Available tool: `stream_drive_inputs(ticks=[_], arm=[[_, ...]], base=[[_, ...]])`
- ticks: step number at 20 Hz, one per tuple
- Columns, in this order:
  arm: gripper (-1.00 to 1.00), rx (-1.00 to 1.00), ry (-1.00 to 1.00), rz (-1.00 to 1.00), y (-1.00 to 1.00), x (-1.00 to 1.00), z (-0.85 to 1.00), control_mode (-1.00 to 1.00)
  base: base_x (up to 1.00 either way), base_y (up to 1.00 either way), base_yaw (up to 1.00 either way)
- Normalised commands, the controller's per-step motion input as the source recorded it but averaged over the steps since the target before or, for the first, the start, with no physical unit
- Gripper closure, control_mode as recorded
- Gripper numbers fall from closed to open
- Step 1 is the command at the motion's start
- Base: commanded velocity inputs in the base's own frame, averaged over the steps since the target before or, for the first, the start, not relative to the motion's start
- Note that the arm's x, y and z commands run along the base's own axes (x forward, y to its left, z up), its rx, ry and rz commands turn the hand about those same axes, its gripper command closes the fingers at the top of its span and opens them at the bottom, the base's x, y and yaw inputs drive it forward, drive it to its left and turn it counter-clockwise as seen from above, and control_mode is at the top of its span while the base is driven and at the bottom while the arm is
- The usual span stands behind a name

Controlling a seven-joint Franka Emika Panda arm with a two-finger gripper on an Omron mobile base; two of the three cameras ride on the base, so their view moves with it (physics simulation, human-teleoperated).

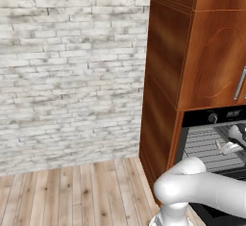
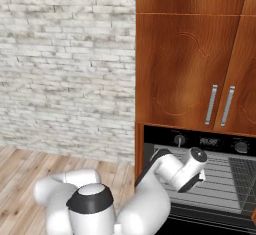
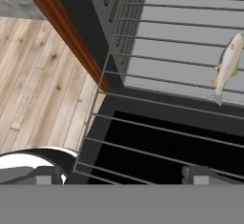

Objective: Take the fish from the oven and place it on the plate on the counter.

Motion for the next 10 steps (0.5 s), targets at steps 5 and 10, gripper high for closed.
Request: stream_drive_inputs(ticks=[5, 10], arm=[[-1.00, 0.00, 0.00, -0.02, -0.02, 0.46, -0.13, -1.00], [-1.00, 0.00, 0.00, -0.12, -0.32, 0.17, -0.17, -1.00]], base=[[0.00, 0.00, 0.00], [0.00, 0.00, 0.00]])
